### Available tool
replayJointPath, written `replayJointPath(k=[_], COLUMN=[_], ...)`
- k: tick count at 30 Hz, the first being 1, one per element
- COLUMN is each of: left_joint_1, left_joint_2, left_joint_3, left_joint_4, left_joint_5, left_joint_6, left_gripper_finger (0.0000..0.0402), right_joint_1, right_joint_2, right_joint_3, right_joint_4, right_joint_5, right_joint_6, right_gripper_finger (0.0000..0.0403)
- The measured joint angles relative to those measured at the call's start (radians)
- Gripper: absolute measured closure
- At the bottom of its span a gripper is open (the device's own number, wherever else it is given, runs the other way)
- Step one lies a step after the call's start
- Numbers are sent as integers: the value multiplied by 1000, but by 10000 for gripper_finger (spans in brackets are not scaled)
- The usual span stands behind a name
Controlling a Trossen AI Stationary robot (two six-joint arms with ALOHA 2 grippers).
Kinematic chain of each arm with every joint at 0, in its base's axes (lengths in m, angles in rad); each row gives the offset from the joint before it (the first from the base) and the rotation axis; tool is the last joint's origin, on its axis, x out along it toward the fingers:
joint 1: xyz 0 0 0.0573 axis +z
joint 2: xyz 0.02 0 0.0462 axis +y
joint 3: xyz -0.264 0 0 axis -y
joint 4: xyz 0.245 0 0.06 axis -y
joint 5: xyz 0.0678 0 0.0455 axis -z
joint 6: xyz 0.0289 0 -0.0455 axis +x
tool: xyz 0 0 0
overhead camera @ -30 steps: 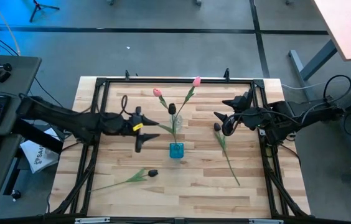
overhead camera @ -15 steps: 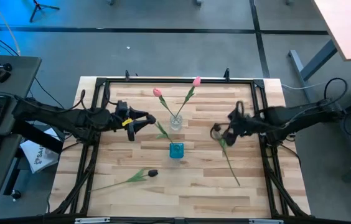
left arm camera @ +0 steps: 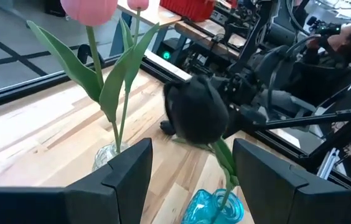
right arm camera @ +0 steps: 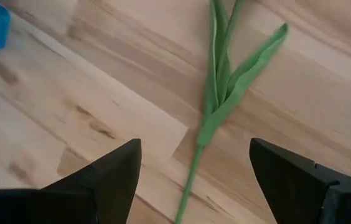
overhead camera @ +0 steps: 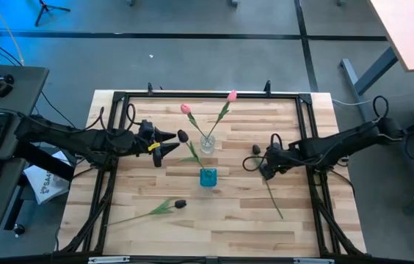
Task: Sort flowers into vase by color
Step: Put the right black tulip into the blue vase
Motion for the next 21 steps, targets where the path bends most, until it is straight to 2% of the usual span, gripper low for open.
replayJointPath(k=[5, 10, 17, 21], left_joint_1=[0, 0, 0, 0], left_joint_2=[-46, -125, -204, -215], left_joint_3=[0, 0, 0, 0], left_joint_4=[4, 4, -15, -48], left_joint_5=[0, 0, -3, -38], left_joint_6=[2, 0, 42, 45], left_gripper_finger=[190, 190, 190, 190], right_joint_1=[-10, -10, -10, -9], right_joint_2=[118, 223, 297, 333], right_joint_3=[0, 0, 4, 7], right_joint_4=[41, 40, 62, 66], right_joint_5=[-36, -9, 15, 25], right_joint_6=[-55, -46, 5, 35], right_gripper_finger=[107, 107, 107, 118])
